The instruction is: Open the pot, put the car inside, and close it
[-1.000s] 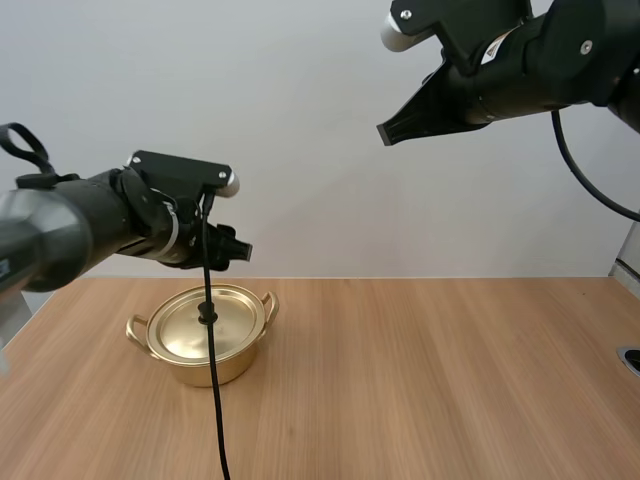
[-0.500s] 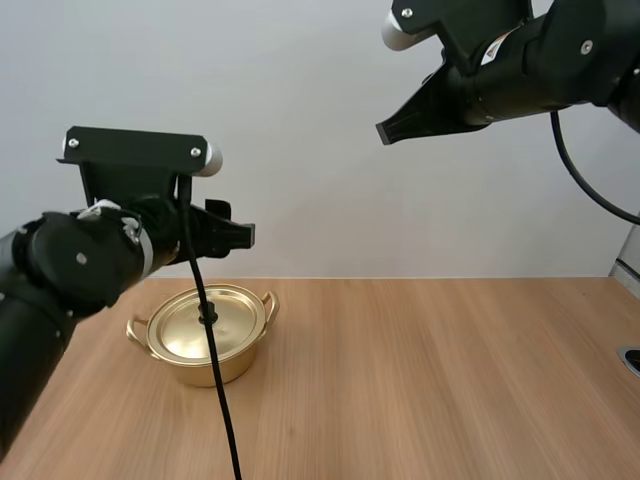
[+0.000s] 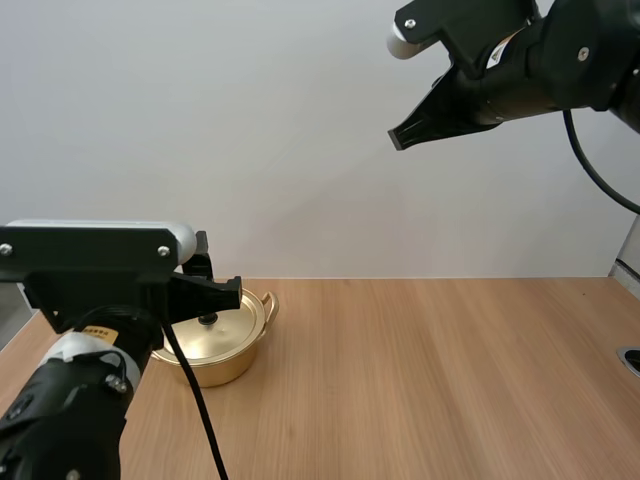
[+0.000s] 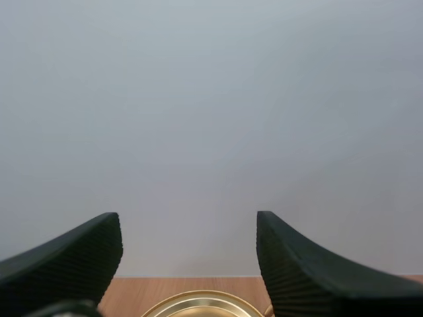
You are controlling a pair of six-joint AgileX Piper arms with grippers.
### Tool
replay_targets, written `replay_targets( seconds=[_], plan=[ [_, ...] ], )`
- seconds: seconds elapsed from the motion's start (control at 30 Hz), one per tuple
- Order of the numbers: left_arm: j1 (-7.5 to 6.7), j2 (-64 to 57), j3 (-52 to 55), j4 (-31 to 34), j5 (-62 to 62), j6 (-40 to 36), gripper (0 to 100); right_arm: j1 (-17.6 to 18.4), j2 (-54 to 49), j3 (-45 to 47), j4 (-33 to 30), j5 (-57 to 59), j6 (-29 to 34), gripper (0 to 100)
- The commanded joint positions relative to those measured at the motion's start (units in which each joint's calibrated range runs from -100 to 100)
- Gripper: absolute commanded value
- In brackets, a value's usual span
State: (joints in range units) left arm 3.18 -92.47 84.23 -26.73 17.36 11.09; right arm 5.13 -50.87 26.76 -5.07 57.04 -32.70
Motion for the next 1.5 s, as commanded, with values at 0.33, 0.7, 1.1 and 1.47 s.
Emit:
replay_targets(
  seconds=[0.33, 0.7, 1.1, 1.47],
  plan=[
    [-1.41, -3.83, 3.94, 7.78, 4.68, -0.39, 90, -2.49, -2.21, -0.04, 0.66, 3.66, 0.29, 0],
    [-1.06, -3.83, 7.59, 8.59, 3.84, -4.02, 11, -2.95, -2.52, -0.04, 2.22, 3.66, 0.29, 0],
    [-1.16, -3.83, 7.59, 9.31, 6.13, -3.91, 0, -3.39, -2.52, -0.04, 2.22, 4.16, 0.29, 0],
    [-2.35, -3.83, 7.86, 9.44, 5.95, -3.91, 0, -3.70, -2.52, -0.04, 2.22, 4.40, 0.29, 0]
  ],
)
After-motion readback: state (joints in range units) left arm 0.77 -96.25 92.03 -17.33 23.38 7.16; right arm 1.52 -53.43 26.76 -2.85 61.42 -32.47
